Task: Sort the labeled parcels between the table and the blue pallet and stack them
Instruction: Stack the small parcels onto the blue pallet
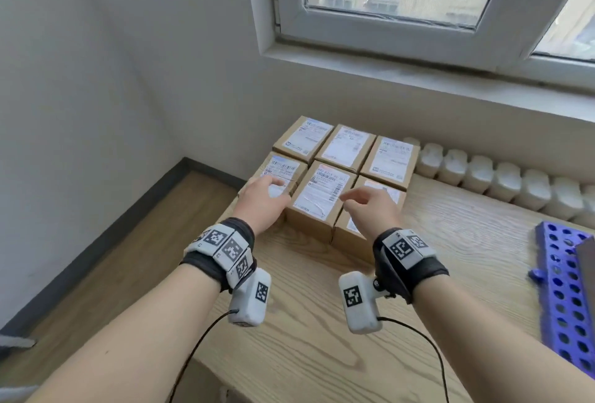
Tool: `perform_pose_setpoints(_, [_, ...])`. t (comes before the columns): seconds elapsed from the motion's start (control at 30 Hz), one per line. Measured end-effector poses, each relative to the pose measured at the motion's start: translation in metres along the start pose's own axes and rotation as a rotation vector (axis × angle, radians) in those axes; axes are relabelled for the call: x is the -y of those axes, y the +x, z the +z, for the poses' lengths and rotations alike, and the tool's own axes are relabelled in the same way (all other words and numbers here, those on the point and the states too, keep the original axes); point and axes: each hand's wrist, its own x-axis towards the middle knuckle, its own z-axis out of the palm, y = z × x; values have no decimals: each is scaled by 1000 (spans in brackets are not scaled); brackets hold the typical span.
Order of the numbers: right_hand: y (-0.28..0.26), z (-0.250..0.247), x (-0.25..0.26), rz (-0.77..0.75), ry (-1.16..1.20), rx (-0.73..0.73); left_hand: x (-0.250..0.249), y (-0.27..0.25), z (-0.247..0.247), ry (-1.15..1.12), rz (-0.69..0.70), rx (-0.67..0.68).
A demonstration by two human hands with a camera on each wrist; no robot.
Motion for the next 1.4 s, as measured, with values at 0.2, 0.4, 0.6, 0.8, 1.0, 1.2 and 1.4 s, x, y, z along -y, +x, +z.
perform_pose_setpoints(0.2, [35,45,22,83,28,-87,25,73,-27,-259,-34,18])
perform_pose_setpoints(0.4, [65,96,51,188,48,-168,54,142,-50,-440,-126,84])
perform_pose_setpoints(0.6, [82,133,66,321,138,-174,82,187,-43,-435,-187,245])
perform_pose_setpoints(0.8, [91,139,73,452,195,-227,89,208,-22,-503,-289,535])
perform_pose_setpoints(1.0, [105,159,86,541,200,-148,95,217,-15,-536,-320,614])
perform_pose_setpoints(1.2, [115,176,65,745,329,-112,102,216,-21,-556,-317,659])
perform_pose_setpoints(1.4, [109,180,54,844,484,-95,106,214,-25,-538,-298,637])
